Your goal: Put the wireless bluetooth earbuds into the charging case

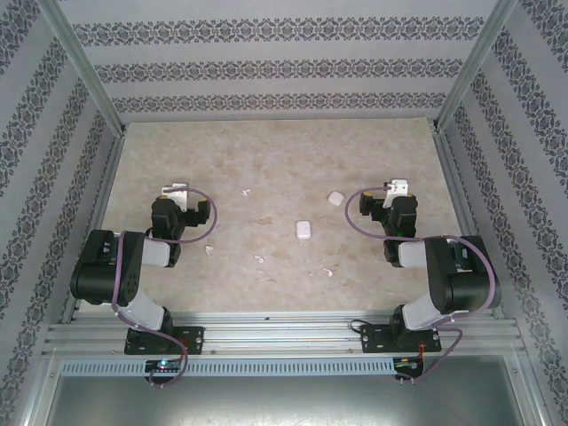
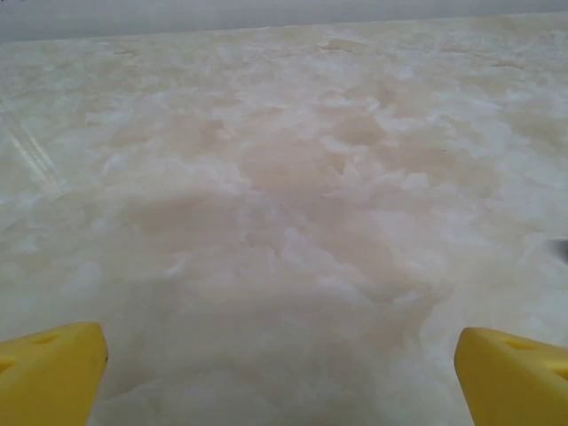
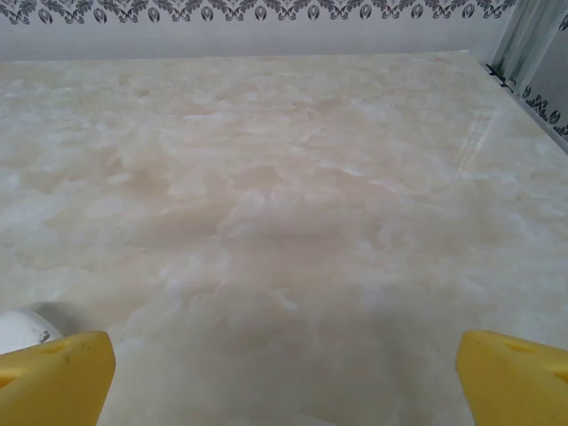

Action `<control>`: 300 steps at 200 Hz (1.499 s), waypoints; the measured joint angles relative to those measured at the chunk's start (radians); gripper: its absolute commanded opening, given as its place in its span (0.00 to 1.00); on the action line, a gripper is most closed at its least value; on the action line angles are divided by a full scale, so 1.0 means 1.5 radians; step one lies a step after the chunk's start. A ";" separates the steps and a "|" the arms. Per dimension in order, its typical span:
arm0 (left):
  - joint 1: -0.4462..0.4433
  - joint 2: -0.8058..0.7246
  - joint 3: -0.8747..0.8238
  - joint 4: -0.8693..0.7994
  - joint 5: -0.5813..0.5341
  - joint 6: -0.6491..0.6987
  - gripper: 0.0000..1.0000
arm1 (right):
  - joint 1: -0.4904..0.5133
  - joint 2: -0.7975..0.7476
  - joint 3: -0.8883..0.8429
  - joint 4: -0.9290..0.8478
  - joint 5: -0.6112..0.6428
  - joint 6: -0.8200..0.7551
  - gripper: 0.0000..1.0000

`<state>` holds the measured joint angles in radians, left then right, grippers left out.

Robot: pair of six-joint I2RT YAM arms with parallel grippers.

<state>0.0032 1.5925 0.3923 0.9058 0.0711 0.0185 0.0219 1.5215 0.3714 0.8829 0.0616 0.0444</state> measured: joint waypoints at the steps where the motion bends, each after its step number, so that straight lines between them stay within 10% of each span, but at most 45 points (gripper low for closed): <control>1: 0.000 0.000 0.000 0.000 0.000 0.000 1.00 | 0.000 0.000 0.000 0.000 0.000 0.000 0.98; 300: 0.000 0.000 0.000 -0.001 0.000 0.000 1.00 | -0.001 -0.025 0.001 -0.034 0.001 0.001 0.98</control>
<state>0.0032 1.5921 0.3923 0.9051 0.0708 0.0185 0.0212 1.4834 0.3733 0.8318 0.0628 0.0456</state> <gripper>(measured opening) 0.999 0.983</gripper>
